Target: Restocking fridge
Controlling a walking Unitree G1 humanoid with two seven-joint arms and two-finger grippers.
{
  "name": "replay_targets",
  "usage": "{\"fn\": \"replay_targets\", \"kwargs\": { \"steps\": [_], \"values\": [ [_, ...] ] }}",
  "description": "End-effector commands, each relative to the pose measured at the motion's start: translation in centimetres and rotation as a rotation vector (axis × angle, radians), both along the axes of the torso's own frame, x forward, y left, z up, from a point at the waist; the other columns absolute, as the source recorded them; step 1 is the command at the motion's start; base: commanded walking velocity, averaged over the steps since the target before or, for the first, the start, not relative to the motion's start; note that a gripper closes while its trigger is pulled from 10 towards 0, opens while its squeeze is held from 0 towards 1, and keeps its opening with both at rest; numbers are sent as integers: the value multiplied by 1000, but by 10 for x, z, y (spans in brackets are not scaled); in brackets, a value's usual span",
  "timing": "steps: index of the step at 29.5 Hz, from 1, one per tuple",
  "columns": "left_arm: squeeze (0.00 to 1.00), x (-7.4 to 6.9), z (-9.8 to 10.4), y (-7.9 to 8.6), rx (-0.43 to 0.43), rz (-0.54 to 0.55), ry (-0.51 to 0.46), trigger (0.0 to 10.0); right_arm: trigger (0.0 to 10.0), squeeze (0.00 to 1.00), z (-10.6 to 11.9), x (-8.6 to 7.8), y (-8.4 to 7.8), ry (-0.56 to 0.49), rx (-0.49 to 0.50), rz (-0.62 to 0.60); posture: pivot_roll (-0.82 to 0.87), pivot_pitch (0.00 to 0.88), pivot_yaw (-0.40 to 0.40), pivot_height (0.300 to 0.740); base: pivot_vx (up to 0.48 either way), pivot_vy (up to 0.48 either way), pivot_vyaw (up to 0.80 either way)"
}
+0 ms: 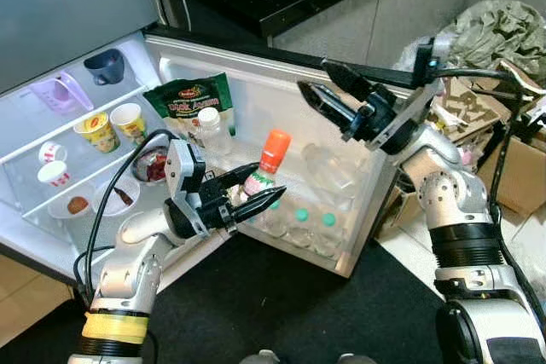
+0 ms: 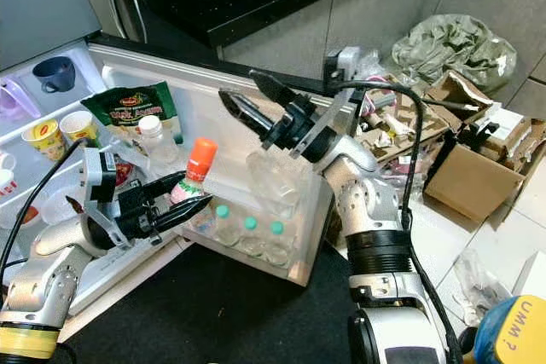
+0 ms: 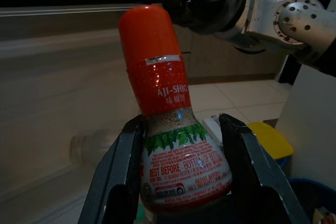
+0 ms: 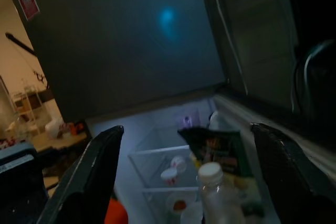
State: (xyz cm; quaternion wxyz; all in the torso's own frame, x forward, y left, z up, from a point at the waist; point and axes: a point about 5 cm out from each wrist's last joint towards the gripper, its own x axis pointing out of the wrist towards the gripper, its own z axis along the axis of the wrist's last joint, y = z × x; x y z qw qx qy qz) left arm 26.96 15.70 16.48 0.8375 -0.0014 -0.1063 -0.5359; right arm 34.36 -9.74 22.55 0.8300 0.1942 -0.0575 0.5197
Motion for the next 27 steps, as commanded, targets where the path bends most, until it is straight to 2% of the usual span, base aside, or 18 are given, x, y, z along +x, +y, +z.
{"fn": "replay_targets", "kwargs": {
  "steps": [1, 2, 4, 9, 11, 15, 20, 27],
  "values": [
    [0, 7, 2, -1, 51, 72, -65, 10000, 10000, 0, -3, -8, 8, -8, -107, 93, -115, 107, 23, 740, 0, 0, 0],
    [0, 7, 2, -1, 51, 72, -65, 10000, 10000, 0, -3, -8, 8, -8, -107, 93, -115, 107, 23, 740, 0, 0, 0],
    [0, 9, 2, -1, 108, 97, -108, 10000, 10000, 0, -7, -13, 6, -30, -199, 126, -115, 106, 20, 740, 0, 0, 0],
    [0, 12, 1, -2, 160, 111, -146, 10000, 10000, 0, -8, -12, -1, -14, -219, 132, -116, 104, 17, 740, 0, 0, 0],
    [0, 12, 2, -2, 180, 112, -164, 10000, 10000, 0, -7, -16, -3, -17, -223, 175, -120, 105, 17, 740, 0, 0, 0],
    [0, 12, 4, -4, 178, 105, -178, 10000, 10000, 0, -7, -19, -3, -8, -231, 214, -123, 99, 12, 740, 0, 0, 0],
    [0, 10, -2, -10, 182, 85, -178, 10000, 10000, 0, -15, -22, 9, 74, -236, 227, -122, 98, 9, 740, 0, 0, 0],
    [0, 10, -1, -10, 173, 83, -188, 10000, 10000, 0, -24, -28, 17, 136, -235, 262, -119, 94, 9, 740, 0, 0, 0]
  ]
}}
